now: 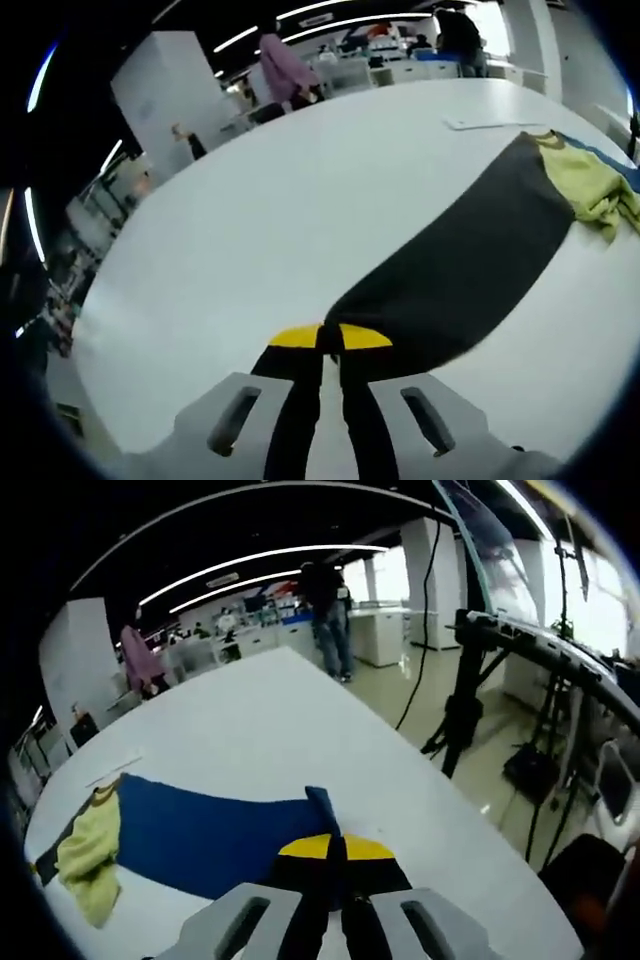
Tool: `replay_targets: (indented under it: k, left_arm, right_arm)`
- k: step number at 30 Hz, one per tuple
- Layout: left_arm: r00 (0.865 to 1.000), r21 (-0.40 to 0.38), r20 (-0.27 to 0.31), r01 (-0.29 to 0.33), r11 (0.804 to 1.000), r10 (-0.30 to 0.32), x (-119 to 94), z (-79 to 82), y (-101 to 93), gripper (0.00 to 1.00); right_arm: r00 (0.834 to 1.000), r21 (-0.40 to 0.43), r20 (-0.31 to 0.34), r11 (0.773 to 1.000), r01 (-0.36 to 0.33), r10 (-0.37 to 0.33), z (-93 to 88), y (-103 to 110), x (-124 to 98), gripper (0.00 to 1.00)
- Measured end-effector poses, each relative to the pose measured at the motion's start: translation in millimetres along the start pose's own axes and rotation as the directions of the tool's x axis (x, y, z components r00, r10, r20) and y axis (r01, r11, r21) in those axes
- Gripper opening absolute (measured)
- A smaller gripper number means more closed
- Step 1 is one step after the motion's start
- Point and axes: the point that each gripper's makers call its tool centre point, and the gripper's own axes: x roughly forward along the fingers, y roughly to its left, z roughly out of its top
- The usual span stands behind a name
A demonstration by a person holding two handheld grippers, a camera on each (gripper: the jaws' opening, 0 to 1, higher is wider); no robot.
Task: Fold the garment on the visible template until the final outline fits inside the template.
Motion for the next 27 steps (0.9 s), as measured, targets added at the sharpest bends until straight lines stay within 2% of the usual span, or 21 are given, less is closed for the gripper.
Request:
replay_targets:
  k: [2, 6, 8, 10, 12, 16, 17, 20, 24, 27]
  left_arm:
    - [1.000, -0.010, 0.000, -0.003, 1.000, 0.003, -1.9, -0.4, 0.5, 0.07]
    - [1.000, -0.010, 0.018, 0.001, 1.000, -0.001, -5.8, 3.3, 0.2, 0.16]
    - [0.998, -0.017, 0.057, 0.019, 1.000, -0.018, -10.0, 11.4, -4.3, 0.23]
    - [0.993, -0.032, 0.099, 0.063, 0.998, -0.059, -14.7, 20.4, -15.1, 0.30]
    - [0.988, -0.007, 0.124, 0.093, 0.996, -0.091, -18.7, 26.2, -25.1, 0.36]
    - [0.975, 0.005, 0.160, 0.158, 0.987, -0.157, -25.1, 33.7, -45.5, 0.46]
    - [0.964, 0.011, 0.182, 0.193, 0.981, -0.192, -29.0, 38.2, -56.4, 0.48]
    - [0.951, 0.012, 0.200, 0.237, 0.971, -0.235, -36.7, 42.5, -73.7, 0.52]
    - [0.938, 0.015, 0.230, 0.264, 0.964, -0.261, -45.5, 50.4, -90.5, 0.55]
    - [0.918, 0.028, 0.264, 0.301, 0.953, -0.297, -53.5, 59.4, -107.3, 0.55]
  right_arm:
    - [1.000, -0.036, -0.008, 0.999, 0.013, -0.013, 0.3, -1.7, -0.5, 0.00]
    - [1.000, -0.022, -0.013, 1.000, -0.013, 0.013, 3.5, 3.8, -1.4, 0.24]
    - [0.998, -0.040, -0.023, 0.998, -0.058, 0.057, 4.3, 13.9, -2.6, 0.29]
    - [0.996, -0.062, -0.031, 0.994, -0.088, 0.086, 4.9, 22.1, -3.5, 0.38]
    - [0.991, -0.078, -0.027, 0.988, -0.133, 0.132, 7.8, 34.5, -4.7, 0.46]
    - [0.978, -0.111, -0.034, 0.972, -0.206, 0.204, 9.6, 55.0, -8.7, 0.55]
    - [0.971, -0.136, -0.045, 0.961, -0.240, 0.236, 8.7, 65.8, -11.8, 0.58]
    - [0.953, -0.178, -0.063, 0.936, -0.302, 0.296, 7.4, 83.3, -14.7, 0.59]
    - [0.936, -0.213, -0.082, 0.912, -0.351, 0.341, 6.6, 100.8, -16.2, 0.64]
    - [0.924, -0.242, -0.094, 0.892, -0.383, 0.371, 4.2, 111.1, -17.6, 0.65]
